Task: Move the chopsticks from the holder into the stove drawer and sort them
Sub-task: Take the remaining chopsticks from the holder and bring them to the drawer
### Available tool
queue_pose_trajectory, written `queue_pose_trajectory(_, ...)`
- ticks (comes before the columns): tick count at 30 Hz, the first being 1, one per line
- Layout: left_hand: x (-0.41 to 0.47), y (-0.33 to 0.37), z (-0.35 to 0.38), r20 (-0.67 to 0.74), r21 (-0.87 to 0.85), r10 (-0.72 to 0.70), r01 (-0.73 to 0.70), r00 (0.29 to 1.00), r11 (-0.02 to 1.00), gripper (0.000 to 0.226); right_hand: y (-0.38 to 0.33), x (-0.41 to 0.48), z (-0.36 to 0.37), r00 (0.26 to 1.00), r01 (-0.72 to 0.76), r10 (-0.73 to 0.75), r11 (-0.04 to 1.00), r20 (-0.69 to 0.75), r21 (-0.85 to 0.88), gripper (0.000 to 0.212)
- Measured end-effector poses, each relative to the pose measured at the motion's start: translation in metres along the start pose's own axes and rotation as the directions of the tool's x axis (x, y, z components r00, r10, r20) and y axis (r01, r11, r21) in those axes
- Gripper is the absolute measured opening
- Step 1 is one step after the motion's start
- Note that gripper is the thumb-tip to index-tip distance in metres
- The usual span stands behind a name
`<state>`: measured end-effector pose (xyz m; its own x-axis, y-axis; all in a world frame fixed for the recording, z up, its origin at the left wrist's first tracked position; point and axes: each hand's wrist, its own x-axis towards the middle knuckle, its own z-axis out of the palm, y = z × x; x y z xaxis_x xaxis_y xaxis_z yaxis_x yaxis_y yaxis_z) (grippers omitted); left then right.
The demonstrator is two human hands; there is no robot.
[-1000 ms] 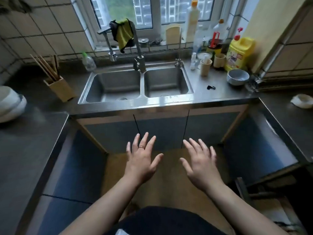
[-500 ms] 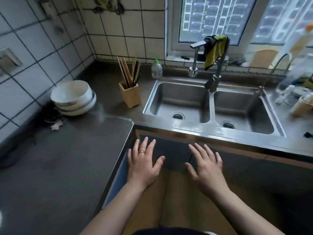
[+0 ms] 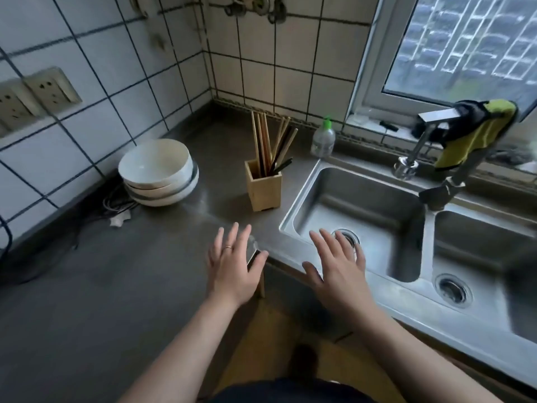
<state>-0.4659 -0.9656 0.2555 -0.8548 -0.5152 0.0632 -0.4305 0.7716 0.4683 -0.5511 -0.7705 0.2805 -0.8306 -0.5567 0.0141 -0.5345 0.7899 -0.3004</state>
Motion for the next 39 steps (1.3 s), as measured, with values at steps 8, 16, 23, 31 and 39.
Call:
queue_pose_trajectory(8,0.091,0.019,0.004,-0.056,-0.042,-0.092,0.089,0.994,0.995,0.064,0.011,0.109,-0.016,0.997,0.077,-0.078,0.992,0.010,0.100,0.064)
queue_pose_trajectory(16,0.186,0.018,0.011,-0.011,-0.269,-0.139,0.131,0.990,0.954,0.064,-0.010,0.181,-0.007,1.000,0.001,-0.011,0.889,0.018,0.458,0.080)
queue_pose_trajectory(23,0.264,0.016,0.004,0.082,-0.571,-0.203,0.213,0.976,0.793,0.065,-0.023,0.237,0.007,0.969,-0.246,0.188,0.694,0.159,0.676,0.092)
queue_pose_trajectory(31,0.323,0.018,0.007,0.228,-0.708,-0.131,0.256,0.965,0.658,0.021,-0.035,0.288,0.022,0.929,-0.357,0.277,0.505,0.244,0.786,0.071)
queue_pose_trajectory(39,0.346,0.006,0.017,0.229,-0.730,-0.045,0.202,0.972,0.653,0.005,-0.052,0.321,0.027,0.913,-0.296,0.371,0.318,0.169,0.900,0.015)
